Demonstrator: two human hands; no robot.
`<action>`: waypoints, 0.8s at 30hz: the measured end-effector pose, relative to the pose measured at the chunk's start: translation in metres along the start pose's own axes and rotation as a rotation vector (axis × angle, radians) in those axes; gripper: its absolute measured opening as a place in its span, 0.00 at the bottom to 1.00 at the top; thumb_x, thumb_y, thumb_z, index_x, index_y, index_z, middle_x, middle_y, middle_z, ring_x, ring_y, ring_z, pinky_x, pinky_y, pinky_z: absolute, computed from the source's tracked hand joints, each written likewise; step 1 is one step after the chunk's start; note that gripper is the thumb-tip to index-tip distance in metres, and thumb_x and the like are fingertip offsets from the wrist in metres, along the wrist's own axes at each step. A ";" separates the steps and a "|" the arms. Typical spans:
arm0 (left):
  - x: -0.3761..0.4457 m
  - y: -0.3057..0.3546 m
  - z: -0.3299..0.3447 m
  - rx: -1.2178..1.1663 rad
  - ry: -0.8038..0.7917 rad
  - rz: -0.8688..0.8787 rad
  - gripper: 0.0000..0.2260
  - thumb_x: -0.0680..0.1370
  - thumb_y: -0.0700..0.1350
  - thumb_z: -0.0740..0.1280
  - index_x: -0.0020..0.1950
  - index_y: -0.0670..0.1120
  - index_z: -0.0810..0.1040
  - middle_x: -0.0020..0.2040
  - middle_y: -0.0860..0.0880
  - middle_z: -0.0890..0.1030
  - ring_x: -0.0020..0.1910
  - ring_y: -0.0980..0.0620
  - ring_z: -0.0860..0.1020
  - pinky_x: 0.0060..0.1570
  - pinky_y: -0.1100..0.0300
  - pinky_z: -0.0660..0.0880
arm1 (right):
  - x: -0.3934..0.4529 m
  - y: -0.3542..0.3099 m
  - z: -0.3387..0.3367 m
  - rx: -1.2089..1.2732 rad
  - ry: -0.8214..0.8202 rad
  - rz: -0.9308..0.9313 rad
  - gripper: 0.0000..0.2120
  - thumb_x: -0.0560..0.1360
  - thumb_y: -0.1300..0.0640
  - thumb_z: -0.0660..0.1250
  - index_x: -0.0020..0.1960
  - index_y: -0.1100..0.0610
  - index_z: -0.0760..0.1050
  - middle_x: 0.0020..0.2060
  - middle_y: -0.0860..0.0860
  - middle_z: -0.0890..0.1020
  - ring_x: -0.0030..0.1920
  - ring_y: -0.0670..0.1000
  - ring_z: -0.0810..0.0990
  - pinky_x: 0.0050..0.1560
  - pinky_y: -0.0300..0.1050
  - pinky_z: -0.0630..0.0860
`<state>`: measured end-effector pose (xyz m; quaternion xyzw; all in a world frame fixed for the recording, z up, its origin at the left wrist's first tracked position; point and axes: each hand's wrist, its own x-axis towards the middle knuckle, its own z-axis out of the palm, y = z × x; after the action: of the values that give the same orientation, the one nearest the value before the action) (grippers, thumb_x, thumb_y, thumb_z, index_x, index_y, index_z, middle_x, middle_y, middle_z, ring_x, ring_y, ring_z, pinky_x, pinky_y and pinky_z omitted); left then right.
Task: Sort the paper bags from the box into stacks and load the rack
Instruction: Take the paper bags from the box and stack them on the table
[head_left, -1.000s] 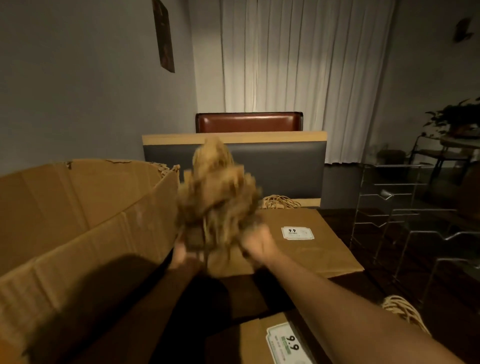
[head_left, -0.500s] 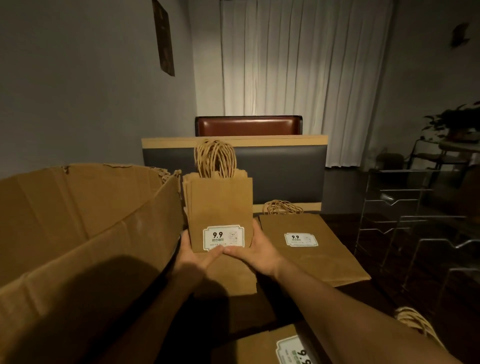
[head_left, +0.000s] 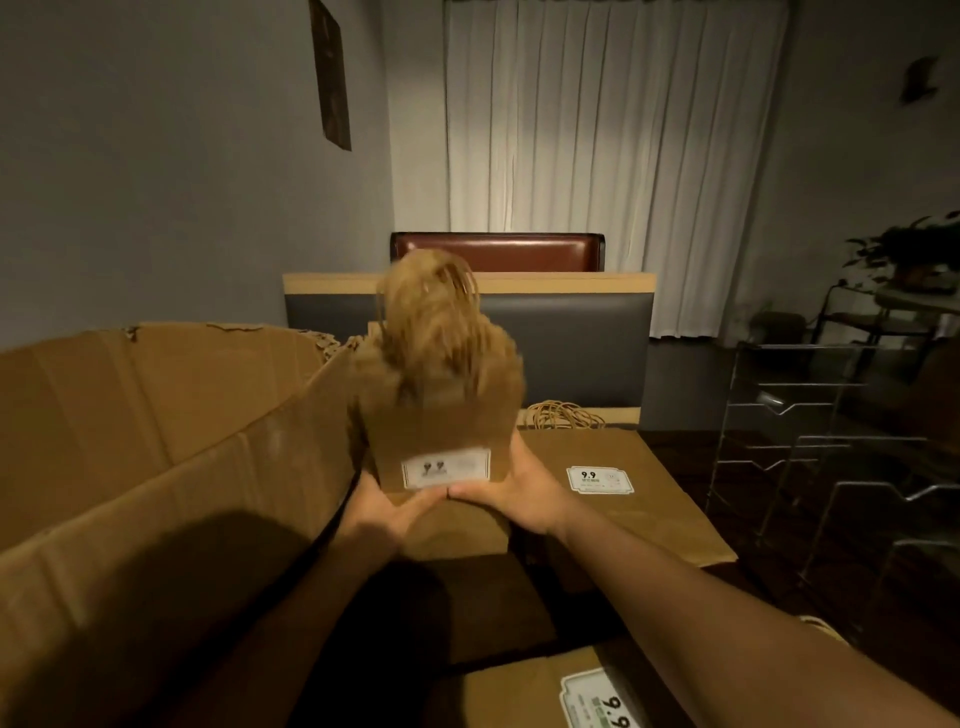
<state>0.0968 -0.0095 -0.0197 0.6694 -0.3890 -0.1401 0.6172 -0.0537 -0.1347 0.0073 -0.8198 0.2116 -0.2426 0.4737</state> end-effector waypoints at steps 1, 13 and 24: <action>0.000 0.001 -0.003 0.011 -0.010 0.059 0.36 0.68 0.48 0.79 0.71 0.45 0.67 0.63 0.52 0.78 0.60 0.60 0.77 0.65 0.63 0.67 | 0.003 -0.004 -0.003 0.014 -0.007 -0.006 0.39 0.67 0.51 0.80 0.70 0.48 0.62 0.59 0.40 0.78 0.59 0.35 0.77 0.62 0.34 0.73; -0.002 -0.017 -0.005 -0.006 -0.205 -0.094 0.46 0.59 0.38 0.82 0.70 0.47 0.61 0.58 0.49 0.79 0.56 0.56 0.79 0.64 0.51 0.74 | -0.001 0.016 -0.003 -0.070 -0.178 0.182 0.51 0.65 0.52 0.81 0.75 0.40 0.50 0.62 0.41 0.73 0.67 0.47 0.71 0.65 0.41 0.66; 0.019 0.003 -0.010 0.047 -0.319 -0.564 0.50 0.58 0.51 0.85 0.74 0.44 0.64 0.63 0.45 0.78 0.59 0.46 0.79 0.61 0.49 0.75 | 0.025 0.004 0.004 0.102 -0.233 0.630 0.25 0.72 0.41 0.73 0.61 0.56 0.74 0.56 0.55 0.82 0.56 0.55 0.81 0.55 0.50 0.79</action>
<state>0.1146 -0.0154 -0.0098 0.7344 -0.2832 -0.3999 0.4696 -0.0320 -0.1486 0.0068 -0.7115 0.3865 0.0006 0.5869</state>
